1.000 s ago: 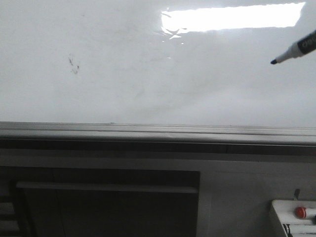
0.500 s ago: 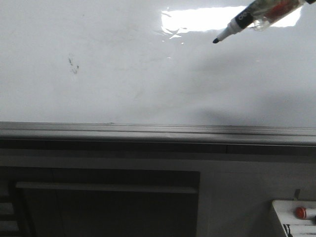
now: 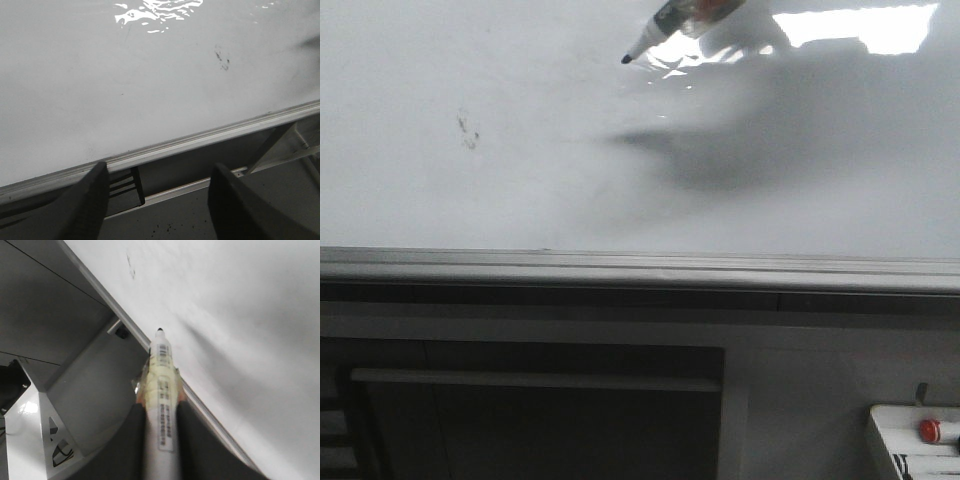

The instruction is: Write number 2 on whiteboard

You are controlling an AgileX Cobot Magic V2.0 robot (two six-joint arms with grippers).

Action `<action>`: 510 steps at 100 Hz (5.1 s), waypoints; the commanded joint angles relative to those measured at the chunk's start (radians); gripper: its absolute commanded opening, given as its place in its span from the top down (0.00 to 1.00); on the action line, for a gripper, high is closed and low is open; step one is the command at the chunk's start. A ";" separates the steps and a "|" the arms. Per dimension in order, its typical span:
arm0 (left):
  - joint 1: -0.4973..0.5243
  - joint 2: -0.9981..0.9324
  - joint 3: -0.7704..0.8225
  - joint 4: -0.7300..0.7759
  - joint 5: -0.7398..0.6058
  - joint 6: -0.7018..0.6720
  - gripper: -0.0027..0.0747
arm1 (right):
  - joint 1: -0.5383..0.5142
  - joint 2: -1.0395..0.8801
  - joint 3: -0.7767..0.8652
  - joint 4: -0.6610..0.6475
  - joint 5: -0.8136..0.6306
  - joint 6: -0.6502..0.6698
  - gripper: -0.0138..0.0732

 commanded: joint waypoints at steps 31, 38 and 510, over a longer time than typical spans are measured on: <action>-0.011 0.000 -0.013 -0.012 -0.067 0.002 0.45 | 0.022 0.026 -0.065 -0.051 -0.133 -0.018 0.86; -0.011 0.000 -0.013 -0.012 -0.067 0.002 0.45 | 0.022 0.026 -0.065 -0.051 -0.135 -0.018 0.86; -0.586 0.668 -0.385 -0.381 -0.221 0.805 0.99 | 0.009 -0.343 0.357 0.144 -0.151 -0.912 0.86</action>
